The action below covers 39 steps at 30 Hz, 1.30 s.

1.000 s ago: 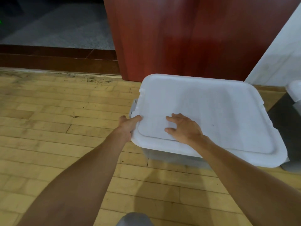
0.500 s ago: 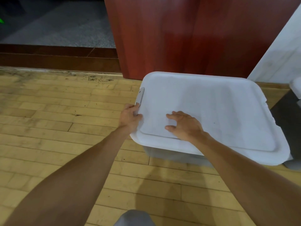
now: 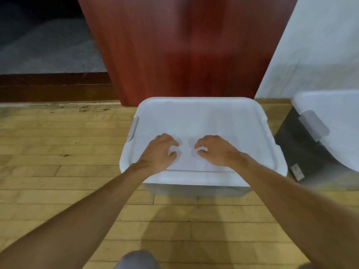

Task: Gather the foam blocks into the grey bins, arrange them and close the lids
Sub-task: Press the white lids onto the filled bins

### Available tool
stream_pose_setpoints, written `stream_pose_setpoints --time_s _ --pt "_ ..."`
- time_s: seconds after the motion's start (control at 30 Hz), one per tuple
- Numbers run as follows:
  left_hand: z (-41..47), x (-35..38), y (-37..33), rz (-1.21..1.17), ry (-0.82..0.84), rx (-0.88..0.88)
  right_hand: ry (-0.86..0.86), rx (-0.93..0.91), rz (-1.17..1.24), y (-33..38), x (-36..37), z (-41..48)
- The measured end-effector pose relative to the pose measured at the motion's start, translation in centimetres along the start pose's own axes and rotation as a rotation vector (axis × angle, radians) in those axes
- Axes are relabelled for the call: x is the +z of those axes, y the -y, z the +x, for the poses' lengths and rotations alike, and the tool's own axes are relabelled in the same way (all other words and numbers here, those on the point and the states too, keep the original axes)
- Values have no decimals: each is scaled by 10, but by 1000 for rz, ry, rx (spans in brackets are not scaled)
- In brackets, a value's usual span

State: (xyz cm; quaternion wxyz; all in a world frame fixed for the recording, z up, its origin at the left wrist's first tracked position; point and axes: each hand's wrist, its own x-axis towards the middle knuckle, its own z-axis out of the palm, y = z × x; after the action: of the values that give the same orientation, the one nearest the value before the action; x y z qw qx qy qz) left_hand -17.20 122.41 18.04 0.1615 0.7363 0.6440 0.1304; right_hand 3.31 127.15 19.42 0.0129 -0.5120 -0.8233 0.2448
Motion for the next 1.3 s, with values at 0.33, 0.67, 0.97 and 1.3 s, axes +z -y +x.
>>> stream_pose_setpoints --time_s 0.33,0.67,0.97,1.3 --pt "74 68 -144 12 327 232 -401 629 193 -177 -30 -69" --pt "90 88 -143 38 411 148 -361 816 779 -202 -14 -48" --pt "89 90 -142 5 424 155 -457 609 474 -186 -11 -53" --pt "88 95 -138 25 426 192 -324 598 33 -177 -25 -47"
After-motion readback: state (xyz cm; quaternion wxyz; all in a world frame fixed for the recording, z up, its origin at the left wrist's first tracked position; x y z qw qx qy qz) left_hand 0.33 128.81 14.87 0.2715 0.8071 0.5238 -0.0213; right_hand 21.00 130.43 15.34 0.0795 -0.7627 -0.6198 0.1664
